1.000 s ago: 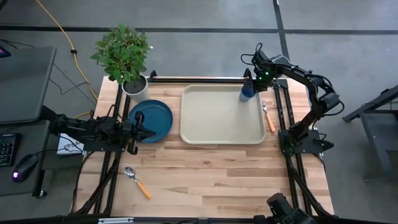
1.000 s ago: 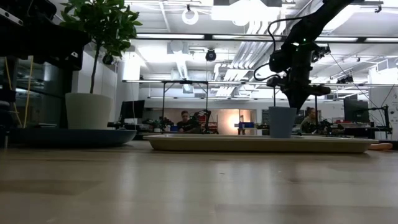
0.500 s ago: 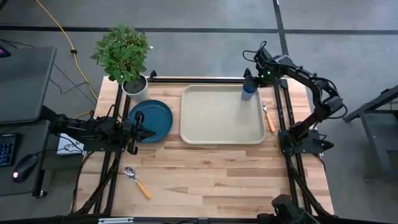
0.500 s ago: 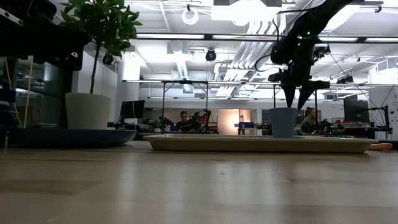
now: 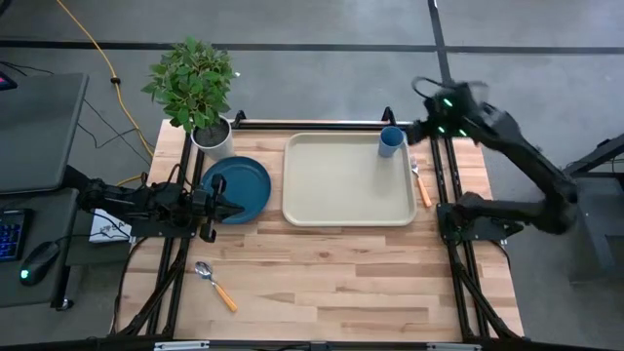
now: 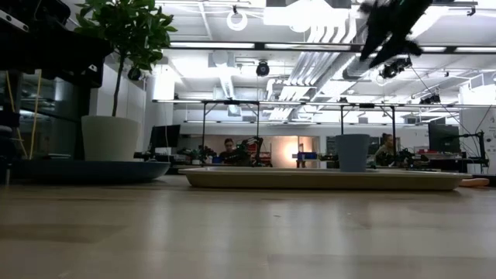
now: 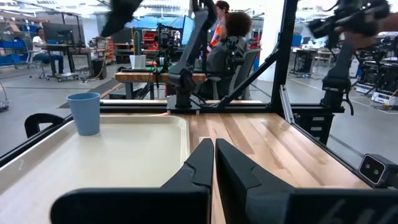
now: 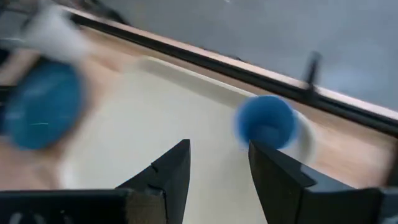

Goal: Pick and place plate/cup/fork/spoon on tray
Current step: Put the blue plate on the gray serving tray to the bottom right of the blue cup

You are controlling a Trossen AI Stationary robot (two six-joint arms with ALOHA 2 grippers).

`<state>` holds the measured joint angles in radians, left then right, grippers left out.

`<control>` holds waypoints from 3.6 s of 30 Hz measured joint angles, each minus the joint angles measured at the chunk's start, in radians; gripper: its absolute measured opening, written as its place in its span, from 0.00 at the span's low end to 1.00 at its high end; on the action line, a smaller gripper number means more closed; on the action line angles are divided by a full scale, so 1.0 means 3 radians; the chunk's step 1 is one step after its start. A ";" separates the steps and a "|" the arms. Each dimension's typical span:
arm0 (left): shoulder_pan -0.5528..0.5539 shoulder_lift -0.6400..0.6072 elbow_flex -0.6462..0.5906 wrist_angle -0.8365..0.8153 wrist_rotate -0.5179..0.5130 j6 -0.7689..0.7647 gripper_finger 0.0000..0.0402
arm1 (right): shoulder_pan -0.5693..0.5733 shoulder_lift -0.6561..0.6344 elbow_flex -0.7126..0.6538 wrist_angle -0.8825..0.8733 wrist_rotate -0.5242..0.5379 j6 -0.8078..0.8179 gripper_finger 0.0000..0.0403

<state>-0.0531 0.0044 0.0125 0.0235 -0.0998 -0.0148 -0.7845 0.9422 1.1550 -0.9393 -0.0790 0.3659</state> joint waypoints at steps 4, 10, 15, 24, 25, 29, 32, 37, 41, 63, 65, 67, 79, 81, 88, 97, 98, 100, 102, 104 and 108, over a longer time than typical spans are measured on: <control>0.0001 -0.0001 0.0000 0.0000 0.0000 -0.0001 0.00 | 0.0560 -0.0858 -0.0528 0.0423 -0.0181 0.0664 0.38; 0.0000 -0.0001 0.0000 0.0003 0.0000 0.0000 0.00 | 0.1456 -0.1812 -0.1665 0.2492 -0.0259 0.1578 0.38; 0.0000 -0.0001 0.0001 0.0004 0.0000 -0.0039 0.00 | 0.1937 -0.1734 -0.2024 0.3153 0.0092 0.1360 0.29; 0.0000 0.0000 0.0001 0.0291 0.0033 -0.1462 0.00 | 0.2660 -0.0735 -0.1849 0.3153 -0.0074 0.0436 0.03; 0.0000 0.0000 0.0000 0.0336 0.0031 -0.1561 0.00 | 0.2733 -0.0644 -0.1841 0.3152 -0.0104 0.0222 0.03; 0.0000 0.0000 0.0000 0.0441 0.0025 -0.1774 0.00 | 0.2933 -0.0391 -0.1833 0.3117 -0.0196 -0.0174 0.01; 0.0000 0.0000 0.0000 0.0449 0.0022 -0.1775 0.00 | 0.2992 -0.0299 -0.1830 0.3127 -0.0109 -0.0049 0.01; 0.0000 -0.0001 0.0000 0.0438 -0.0049 -0.1773 0.00 | 0.3045 -0.0283 -0.1829 0.3377 -0.0125 -0.0011 0.00; 0.0001 -0.0001 0.0000 0.0408 -0.0080 -0.1532 0.00 | 0.3104 -0.0283 -0.1828 0.3473 -0.0126 -0.0025 0.00; 0.0001 0.0000 0.0000 0.0336 -0.0331 -0.1250 0.00 | 0.3164 -0.1147 -0.2295 0.3042 0.0149 0.0286 0.00; 0.0001 0.0000 0.0001 0.0337 -0.0331 -0.1250 0.00 | 0.3164 -0.1318 -0.2719 0.3785 0.0295 0.0430 0.00; 0.0001 0.0000 0.0001 0.0339 -0.0343 -0.1251 0.00 | 0.3158 -0.1361 -0.3120 0.4513 0.0523 0.0551 0.00; 0.0001 0.0000 0.0001 0.0338 -0.0443 -0.1253 0.00 | 0.2704 -0.1338 -0.3485 0.5006 0.0270 0.0451 0.00; 0.0001 0.0000 0.0001 0.0336 -0.0452 -0.1252 0.00 | 0.2648 -0.1333 -0.3488 0.4973 0.0262 0.0503 0.00; 0.0003 0.0084 0.0118 0.0434 -0.0928 -0.1473 0.00 | 0.2607 -0.1335 -0.3481 0.5179 0.0261 0.0505 0.00; 0.0002 0.1339 0.1472 -0.1429 -0.0779 -0.1661 0.00 | 0.2607 -0.1335 -0.3481 0.5192 0.0442 0.0501 0.00; 0.0002 0.1546 0.1632 -0.1767 -0.0730 -0.1800 0.01 | 0.2607 -0.1335 -0.3481 0.5192 0.0449 0.0501 0.00; 0.0001 0.1936 0.1875 -0.2291 -0.0613 -0.1937 0.05 | 0.2607 -0.1333 -0.3481 0.5192 0.0450 0.0500 0.00; 0.0002 0.2271 0.2032 -0.2581 -0.0434 -0.1945 0.10 | 0.2607 -0.1333 -0.3481 0.5190 0.0450 0.0500 0.00; 0.0002 0.2573 0.2105 -0.2725 -0.0293 -0.1934 0.17 | 0.2607 -0.1333 -0.3481 0.5188 0.0450 0.0501 0.00; 0.0003 0.3063 0.2107 -0.2815 -0.0072 -0.1930 0.35 | 0.2607 -0.1333 -0.3481 0.5138 0.0451 0.0501 0.00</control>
<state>-0.0522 0.9234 0.6446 -0.8209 -0.1212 -0.5937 -0.0025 0.5423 0.1108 0.6020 0.0563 0.5160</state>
